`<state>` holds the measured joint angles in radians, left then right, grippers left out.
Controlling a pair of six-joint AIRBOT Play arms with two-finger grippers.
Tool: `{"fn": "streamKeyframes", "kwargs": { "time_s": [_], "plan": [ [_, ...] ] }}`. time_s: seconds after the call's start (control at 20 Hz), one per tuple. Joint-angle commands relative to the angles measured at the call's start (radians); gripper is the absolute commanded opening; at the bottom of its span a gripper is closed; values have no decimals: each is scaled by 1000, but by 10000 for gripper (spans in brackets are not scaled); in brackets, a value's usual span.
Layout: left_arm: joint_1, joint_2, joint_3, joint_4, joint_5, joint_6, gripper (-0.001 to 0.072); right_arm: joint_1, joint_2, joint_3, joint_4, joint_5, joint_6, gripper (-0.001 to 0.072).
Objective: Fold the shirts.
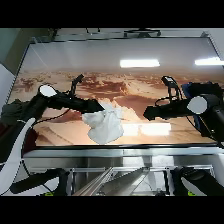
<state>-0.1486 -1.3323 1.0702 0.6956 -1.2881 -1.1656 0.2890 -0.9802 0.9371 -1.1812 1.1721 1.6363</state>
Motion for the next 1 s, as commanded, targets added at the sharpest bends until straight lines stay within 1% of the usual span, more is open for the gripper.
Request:
{"fn": "streamKeyframes", "kwargs": {
  "time_s": [0.0,0.1,0.2,0.3,0.35,0.4,0.45,0.65,0.75,0.85,0.95],
  "plan": [
    [93,21,0,128,-147,-67,720,2,-1,-57,72,-17,-44,596],
    [168,59,-92,187,-114,-66,720,2,-21,-122,152,-88,-104,595],
    [240,88,-203,200,-29,-66,720,2,-80,-150,245,-191,-178,593],
    [292,89,-299,193,45,-60,720,2,-179,-146,365,-256,-304,574],
    [302,77,-329,189,67,-39,720,2,-241,-136,420,-270,-368,501],
    [303,57,-347,180,82,-11,719,2,-302,-120,455,-271,-406,416],
    [303,30,-357,161,99,13,720,2,-364,-98,472,-270,-431,415],
    [301,-102,-303,60,155,72,703,2,-537,5,473,-266,-434,415],
    [301,-173,-242,27,138,84,703,5,-586,46,511,-267,-443,416],
    [301,-238,-184,8,113,84,703,18,-625,81,561,-272,-476,416],
    [301,-293,-135,6,82,84,702,42,-670,113,592,-284,-478,415]
  ]
}}
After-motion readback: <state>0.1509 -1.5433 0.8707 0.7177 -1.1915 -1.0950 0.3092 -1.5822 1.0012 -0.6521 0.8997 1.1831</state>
